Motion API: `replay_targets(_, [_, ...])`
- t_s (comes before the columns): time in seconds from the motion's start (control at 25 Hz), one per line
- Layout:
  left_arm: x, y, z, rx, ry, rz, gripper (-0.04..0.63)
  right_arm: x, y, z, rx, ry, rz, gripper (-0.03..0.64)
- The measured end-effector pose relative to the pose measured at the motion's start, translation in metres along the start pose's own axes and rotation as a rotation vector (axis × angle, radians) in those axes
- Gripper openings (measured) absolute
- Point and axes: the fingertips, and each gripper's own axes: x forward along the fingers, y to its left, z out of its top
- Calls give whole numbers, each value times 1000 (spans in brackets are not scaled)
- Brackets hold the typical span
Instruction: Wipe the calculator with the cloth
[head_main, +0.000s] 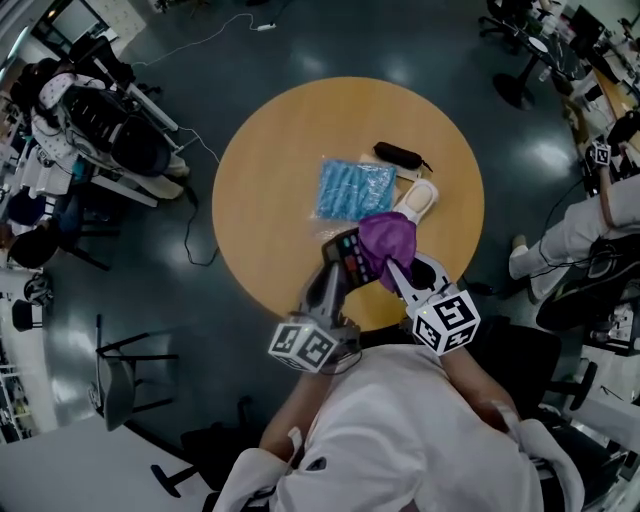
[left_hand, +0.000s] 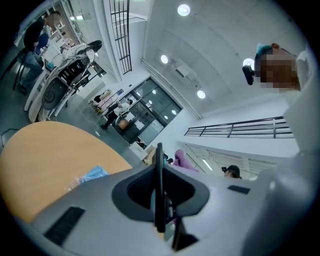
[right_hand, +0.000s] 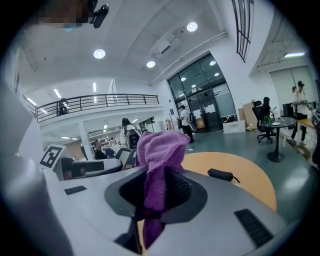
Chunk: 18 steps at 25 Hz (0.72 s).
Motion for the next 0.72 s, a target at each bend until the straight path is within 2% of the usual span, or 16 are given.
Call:
replay_targets(0.16, [-6, 5, 1, -7, 5, 16, 49, -4, -17, -8, 19, 10, -45, 80])
replay_targets(0.28, [-14, 4, 8, -18, -9, 19, 49, -13, -45, -16, 32, 20, -123, 80])
replay_targets(0.36, [-18, 3, 11, 18, -13, 12, 49, -24, -71, -22, 45, 27, -186, 80])
replay_targets(0.44, [-20, 3, 8, 109, 9, 18, 49, -36, -91, -27, 52, 31, -233, 80])
replay_targets(0.52, [-19, 2, 3, 254, 50, 25, 49, -45, -96, -24, 47, 31, -240, 80])
replay_targets(0.64, [-12, -3, -7, 564, 130, 25, 49, -43, -65, -10, -24, 38, -131, 80])
replay_targets(0.72, [-4, -5, -12, 689, 171, 1, 49, -36, -22, 1, -93, 42, -7, 80])
